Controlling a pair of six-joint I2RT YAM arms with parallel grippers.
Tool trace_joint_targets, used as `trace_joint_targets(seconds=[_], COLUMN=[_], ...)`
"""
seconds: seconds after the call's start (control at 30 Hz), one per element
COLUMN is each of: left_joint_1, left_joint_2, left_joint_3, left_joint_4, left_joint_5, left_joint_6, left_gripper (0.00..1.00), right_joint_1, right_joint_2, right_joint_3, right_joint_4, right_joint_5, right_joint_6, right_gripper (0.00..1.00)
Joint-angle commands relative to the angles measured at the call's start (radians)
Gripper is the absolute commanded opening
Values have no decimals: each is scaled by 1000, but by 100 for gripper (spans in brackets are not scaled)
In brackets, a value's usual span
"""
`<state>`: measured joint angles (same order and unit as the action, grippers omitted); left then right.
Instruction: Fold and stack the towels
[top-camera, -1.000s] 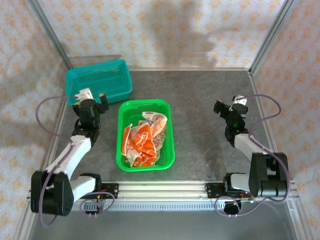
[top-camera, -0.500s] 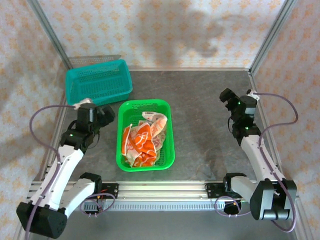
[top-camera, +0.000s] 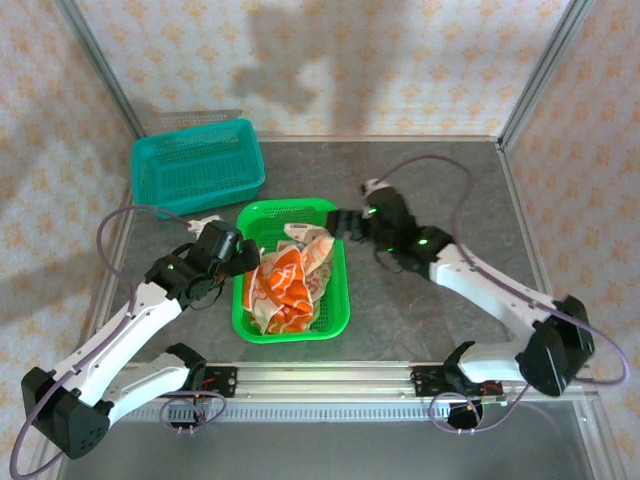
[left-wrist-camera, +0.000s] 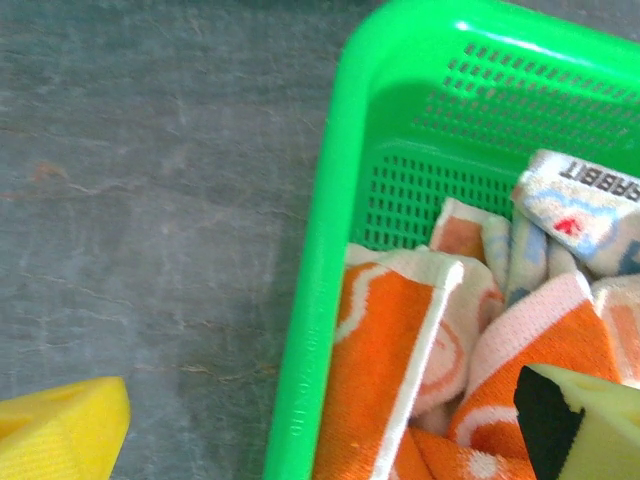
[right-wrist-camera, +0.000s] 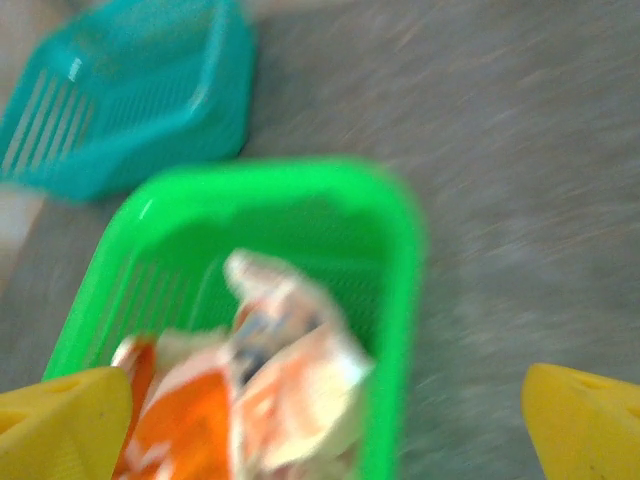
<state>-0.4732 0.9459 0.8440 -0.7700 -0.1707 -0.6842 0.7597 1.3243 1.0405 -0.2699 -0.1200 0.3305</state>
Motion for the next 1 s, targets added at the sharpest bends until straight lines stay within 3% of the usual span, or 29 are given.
trace_joint_targets(seconds=[0.0, 0.13, 0.3, 0.4, 0.47, 0.53, 0.57, 0.97], left_joint_1=[27, 59, 103, 111, 112, 113, 113, 113], left_joint_2=[-25, -65, -102, -109, -114, -121, -125, -94], left_joint_3=[32, 30, 28, 25, 21, 19, 14, 37], left_joint_4=[-73, -96, -114, -120, -122, -122, -119, -101], left_joint_5=[-100, -104, -87, -75, -63, -56, -56, -48], left_joint_6=[-19, -25, -8, -11, -23, -31, -31, -32], left_gripper=[100, 100, 100, 100, 100, 100, 100, 100], right_joint_1=[157, 271, 301, 303, 285, 238, 204, -272], right_joint_2=[109, 278, 448, 549, 593, 618, 626, 619], right_joint_3=[49, 107, 175, 235, 249, 238, 233, 232], right_joint_4=[-112, -115, -112, -170, -183, -175, -170, -166], right_joint_5=[34, -1, -57, -13, 21, 35, 32, 139], right_joint_6=[-36, -64, -83, -91, -92, -65, -56, -41], right_gripper=[96, 89, 82, 72, 59, 41, 38, 35])
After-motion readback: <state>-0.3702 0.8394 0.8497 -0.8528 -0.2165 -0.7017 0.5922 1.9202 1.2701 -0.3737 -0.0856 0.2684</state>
